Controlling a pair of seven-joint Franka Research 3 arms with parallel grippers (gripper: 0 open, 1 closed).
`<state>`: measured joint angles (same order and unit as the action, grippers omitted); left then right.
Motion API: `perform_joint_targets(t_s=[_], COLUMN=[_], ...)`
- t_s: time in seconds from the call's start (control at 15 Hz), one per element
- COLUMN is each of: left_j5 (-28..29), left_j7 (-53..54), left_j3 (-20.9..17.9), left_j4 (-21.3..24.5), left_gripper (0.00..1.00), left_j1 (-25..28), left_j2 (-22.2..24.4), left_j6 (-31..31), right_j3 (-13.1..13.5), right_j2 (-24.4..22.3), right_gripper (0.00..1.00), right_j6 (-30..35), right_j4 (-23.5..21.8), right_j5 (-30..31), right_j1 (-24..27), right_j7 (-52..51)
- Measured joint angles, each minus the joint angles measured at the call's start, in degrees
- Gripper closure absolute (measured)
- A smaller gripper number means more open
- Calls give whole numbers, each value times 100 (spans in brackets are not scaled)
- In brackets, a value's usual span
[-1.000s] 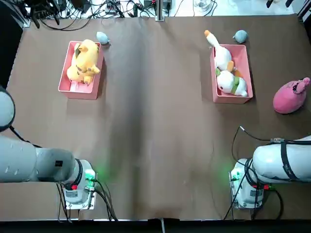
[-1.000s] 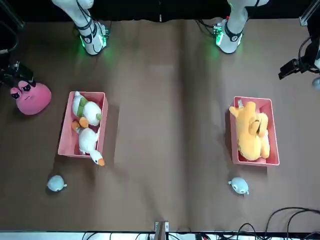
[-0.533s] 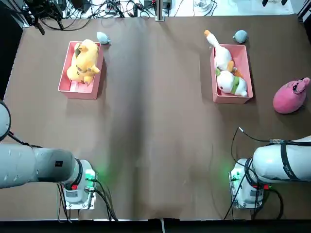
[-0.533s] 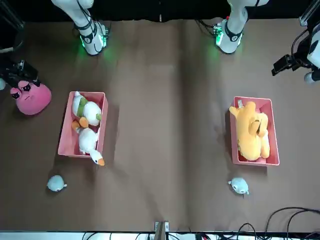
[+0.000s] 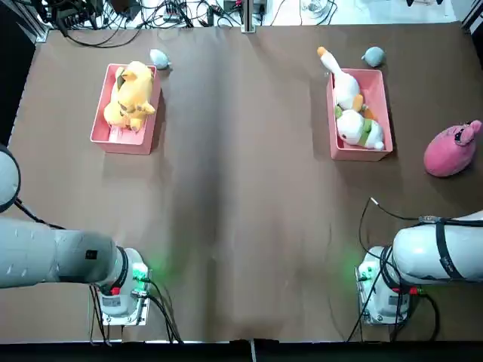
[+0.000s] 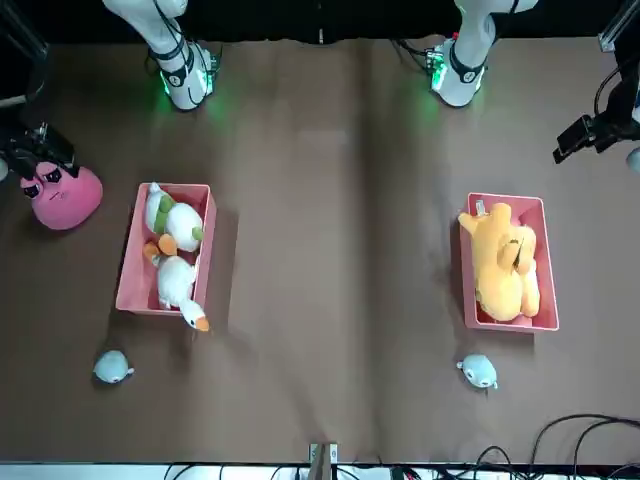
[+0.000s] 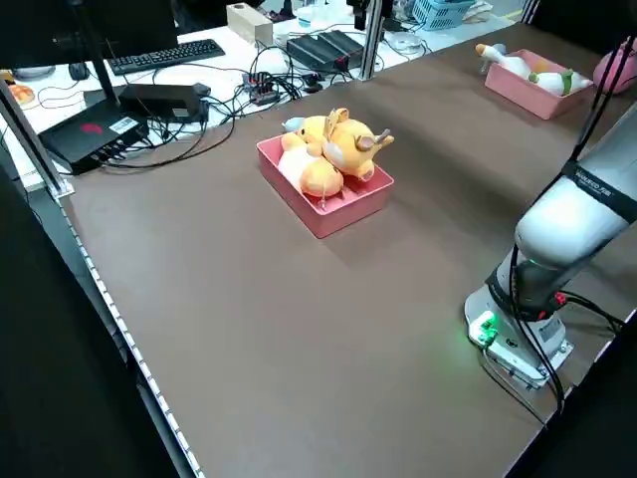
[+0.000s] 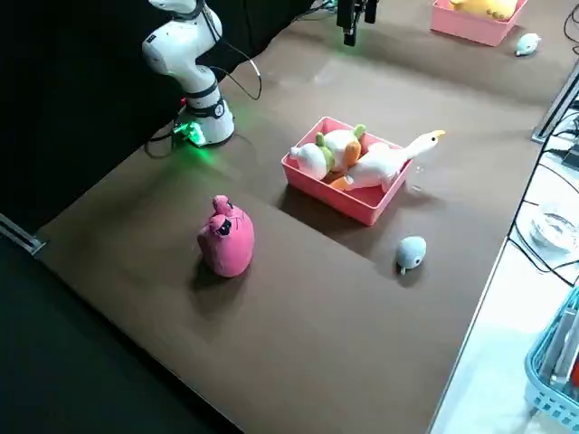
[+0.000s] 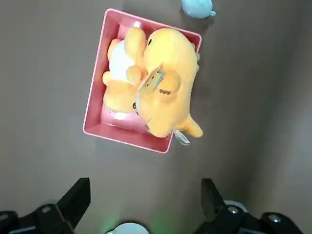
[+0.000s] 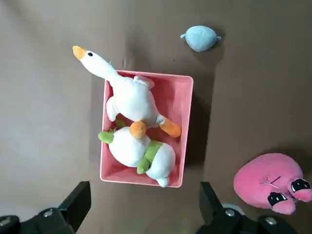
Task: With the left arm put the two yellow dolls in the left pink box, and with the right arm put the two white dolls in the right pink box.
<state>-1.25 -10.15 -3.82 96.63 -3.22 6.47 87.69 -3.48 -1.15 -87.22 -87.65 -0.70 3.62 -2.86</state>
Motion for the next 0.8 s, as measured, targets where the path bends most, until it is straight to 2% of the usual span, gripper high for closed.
perform_joint_targets(t_s=[0.8], left_j5=[0], left_j7=[-77], left_j3=[112], left_j4=[-100], left_gripper=[0], left_j1=[9], left_j2=[-56], left_j6=[-7], right_j3=[0], right_j2=[0], right_gripper=[2], right_j6=[6], right_j4=[0], right_j5=[3], right_j1=[-39], right_j7=[37])
